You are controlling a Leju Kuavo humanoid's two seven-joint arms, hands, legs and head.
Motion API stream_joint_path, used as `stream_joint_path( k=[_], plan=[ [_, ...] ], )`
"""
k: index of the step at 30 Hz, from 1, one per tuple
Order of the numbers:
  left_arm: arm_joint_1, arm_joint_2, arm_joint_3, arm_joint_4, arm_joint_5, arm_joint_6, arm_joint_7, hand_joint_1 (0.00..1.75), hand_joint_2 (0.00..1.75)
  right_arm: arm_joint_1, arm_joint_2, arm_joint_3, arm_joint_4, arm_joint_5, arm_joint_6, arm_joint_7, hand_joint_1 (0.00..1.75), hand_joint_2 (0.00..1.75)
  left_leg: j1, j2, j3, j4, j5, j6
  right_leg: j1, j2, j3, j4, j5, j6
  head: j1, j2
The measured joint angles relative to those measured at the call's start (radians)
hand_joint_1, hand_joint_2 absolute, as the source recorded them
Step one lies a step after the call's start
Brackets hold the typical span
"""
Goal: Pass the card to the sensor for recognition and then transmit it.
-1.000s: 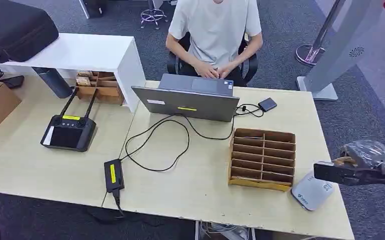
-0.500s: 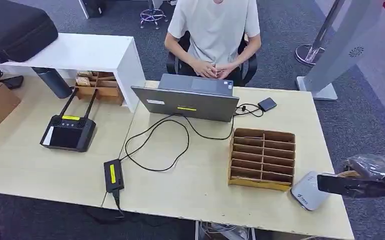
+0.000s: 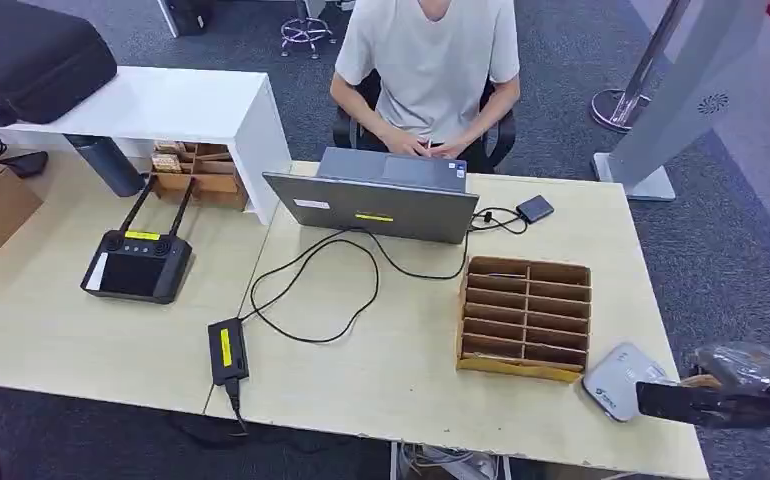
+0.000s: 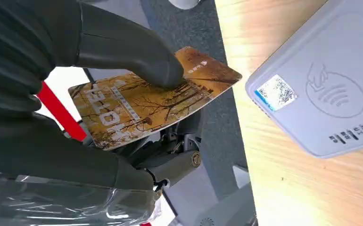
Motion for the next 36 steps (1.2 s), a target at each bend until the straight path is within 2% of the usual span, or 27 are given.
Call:
stream_joint_path(
  k=[3, 8, 11, 13, 18, 26, 36],
  plan=[
    [0.000, 0.000, 0.000, 0.005, 0.000, -0.011, -0.001, 0.00, 1.75, 0.023, 0.006, -0.005, 0.003, 0.021, -0.034, -0.020, 1.75, 1.75, 0.000, 0.000, -0.001, 0.000, 0.000, 0.000, 0.000, -0.001, 0.000, 0.000, 0.000, 0.000, 0.000, 0.000],
    [0.000, 0.000, 0.000, 0.007, 0.000, -0.010, -0.002, 0.00, 1.75, 0.037, 0.061, -0.014, 0.016, 0.097, -0.089, -0.029, 1.75, 1.75, 0.000, 0.000, 0.000, 0.000, 0.000, 0.000, 0.000, 0.000, 0.000, 0.000, 0.000, 0.000, 0.000, 0.000],
    [0.001, 0.000, 0.000, 0.007, 0.000, -0.006, -0.007, 0.00, 1.75, 0.068, 0.088, -0.039, 0.022, 0.129, -0.163, -0.058, 1.75, 1.75, 0.000, -0.001, 0.000, 0.000, 0.000, 0.000, 0.000, -0.001, 0.000, 0.000, 0.000, 0.000, 0.000, 0.000],
    [0.002, 0.000, 0.000, 0.007, 0.000, -0.006, -0.012, 0.00, 1.75, 0.083, 0.118, -0.064, 0.029, 0.159, -0.206, -0.081, 1.75, 1.75, 0.000, 0.000, 0.000, 0.000, 0.000, 0.000, 0.000, 0.000, 0.000, 0.000, 0.000, 0.000, 0.000, 0.000],
    [0.003, -0.004, 0.000, 0.006, 0.000, 0.002, -0.016, 0.00, 1.75, 0.118, 0.198, -0.115, 0.049, 0.219, -0.259, -0.112, 1.75, 1.75, 0.000, 0.000, 0.000, 0.000, 0.000, 0.000, 0.000, 0.000, 0.000, 0.000, 0.000, 0.000, 0.000, 0.000],
    [0.004, -0.004, 0.000, 0.006, 0.000, -0.001, -0.017, 0.00, 1.75, 0.166, 0.247, -0.173, 0.070, 0.234, -0.273, -0.145, 1.75, 1.75, 0.000, 0.000, 0.000, 0.000, 0.000, 0.000, -0.001, 0.000, 0.000, 0.000, -0.001, 0.001, 0.000, 0.000],
    [0.004, -0.004, 0.000, 0.008, 0.000, -0.009, -0.016, 0.00, 1.75, 0.170, 0.281, -0.198, 0.087, 0.229, -0.219, -0.153, 1.75, 1.75, 0.000, 0.000, 0.001, 0.000, 0.000, 0.001, 0.000, 0.000, 0.001, 0.000, 0.000, 0.001, 0.000, 0.000]
  ],
)
